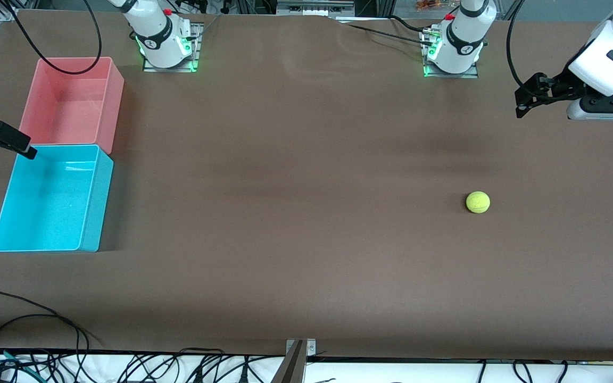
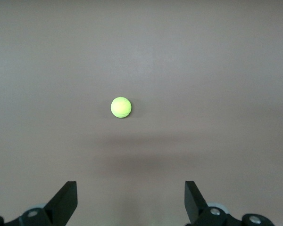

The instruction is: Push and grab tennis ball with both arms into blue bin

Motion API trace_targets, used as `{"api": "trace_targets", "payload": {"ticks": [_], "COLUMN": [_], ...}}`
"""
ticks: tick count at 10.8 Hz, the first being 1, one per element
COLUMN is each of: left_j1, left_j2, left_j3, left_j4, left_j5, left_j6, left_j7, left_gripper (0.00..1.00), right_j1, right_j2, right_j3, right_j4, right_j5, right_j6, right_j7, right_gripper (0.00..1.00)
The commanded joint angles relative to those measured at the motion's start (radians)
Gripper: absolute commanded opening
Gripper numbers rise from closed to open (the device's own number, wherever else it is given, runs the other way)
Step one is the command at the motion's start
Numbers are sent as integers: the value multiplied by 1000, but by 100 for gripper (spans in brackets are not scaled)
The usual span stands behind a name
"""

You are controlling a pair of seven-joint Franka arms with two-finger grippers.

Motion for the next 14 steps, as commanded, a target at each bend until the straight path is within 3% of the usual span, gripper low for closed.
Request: {"api": "trace_targets", "payload": {"ticks": [1,14], "left_j1": [3,1], "left_j2": [17,19], "left_j3": [0,0], "left_j4": [34,36], "left_j5": [7,9], "left_j6": [-25,-25], "left_j7": [-4,-3], "left_gripper": [100,100], "right_j1": [-1,1], "right_j2": [8,14], "right_j3": [-4,-2], "right_j4": [22,24], "right_j5": [17,20], "right_j6": [-20,-25], "right_j7": [-5,10], "right_gripper": [100,100]}}
